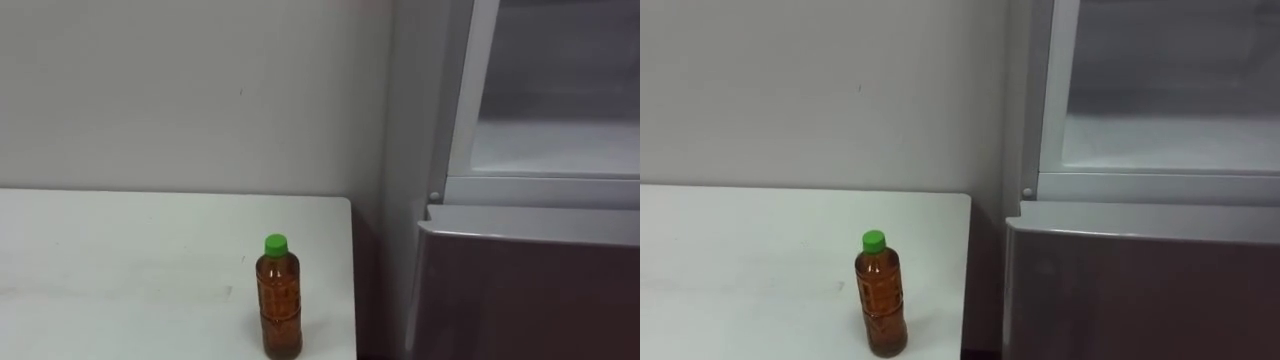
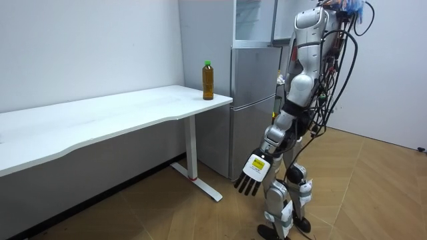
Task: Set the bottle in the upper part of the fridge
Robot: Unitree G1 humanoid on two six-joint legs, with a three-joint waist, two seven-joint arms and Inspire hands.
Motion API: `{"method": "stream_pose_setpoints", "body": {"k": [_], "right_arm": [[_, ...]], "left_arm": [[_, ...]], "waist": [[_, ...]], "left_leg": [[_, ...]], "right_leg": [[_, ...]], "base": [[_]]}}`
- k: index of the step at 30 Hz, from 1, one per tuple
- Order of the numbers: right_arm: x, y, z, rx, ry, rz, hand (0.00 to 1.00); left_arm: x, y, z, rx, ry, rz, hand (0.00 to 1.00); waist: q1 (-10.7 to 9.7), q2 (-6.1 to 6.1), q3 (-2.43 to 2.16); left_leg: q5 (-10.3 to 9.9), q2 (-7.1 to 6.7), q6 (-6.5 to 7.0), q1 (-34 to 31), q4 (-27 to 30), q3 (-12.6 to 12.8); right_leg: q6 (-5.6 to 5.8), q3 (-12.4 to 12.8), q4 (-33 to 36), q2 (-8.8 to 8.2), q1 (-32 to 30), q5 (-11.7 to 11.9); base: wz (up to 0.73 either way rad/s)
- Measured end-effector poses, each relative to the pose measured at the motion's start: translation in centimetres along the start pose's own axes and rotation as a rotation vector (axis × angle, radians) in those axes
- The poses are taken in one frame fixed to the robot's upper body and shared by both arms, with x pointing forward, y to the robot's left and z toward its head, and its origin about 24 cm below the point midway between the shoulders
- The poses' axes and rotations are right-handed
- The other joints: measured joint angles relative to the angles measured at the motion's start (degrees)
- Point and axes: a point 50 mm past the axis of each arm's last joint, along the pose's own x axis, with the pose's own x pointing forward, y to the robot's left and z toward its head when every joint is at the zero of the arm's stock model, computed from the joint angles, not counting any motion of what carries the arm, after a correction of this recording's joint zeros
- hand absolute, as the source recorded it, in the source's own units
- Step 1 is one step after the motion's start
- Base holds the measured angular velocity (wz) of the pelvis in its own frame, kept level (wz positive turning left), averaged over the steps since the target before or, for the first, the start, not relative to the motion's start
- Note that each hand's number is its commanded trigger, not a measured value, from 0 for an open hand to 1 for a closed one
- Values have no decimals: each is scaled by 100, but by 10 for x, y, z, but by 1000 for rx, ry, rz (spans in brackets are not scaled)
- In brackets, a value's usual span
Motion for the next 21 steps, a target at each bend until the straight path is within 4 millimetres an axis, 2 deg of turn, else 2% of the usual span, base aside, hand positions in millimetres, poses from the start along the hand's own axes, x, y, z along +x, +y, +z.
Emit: {"method": "stream_pose_setpoints", "body": {"k": [21], "right_arm": [[0,0,-3,51,24,-3,0]], "left_arm": [[0,0,-2,2,21,-15,0]], "waist": [[-67,33,-4]], "left_leg": [[0,10,2,1,32,-1]], "right_leg": [[-5,6,77,0,-27,4]], "base": [[0]]}}
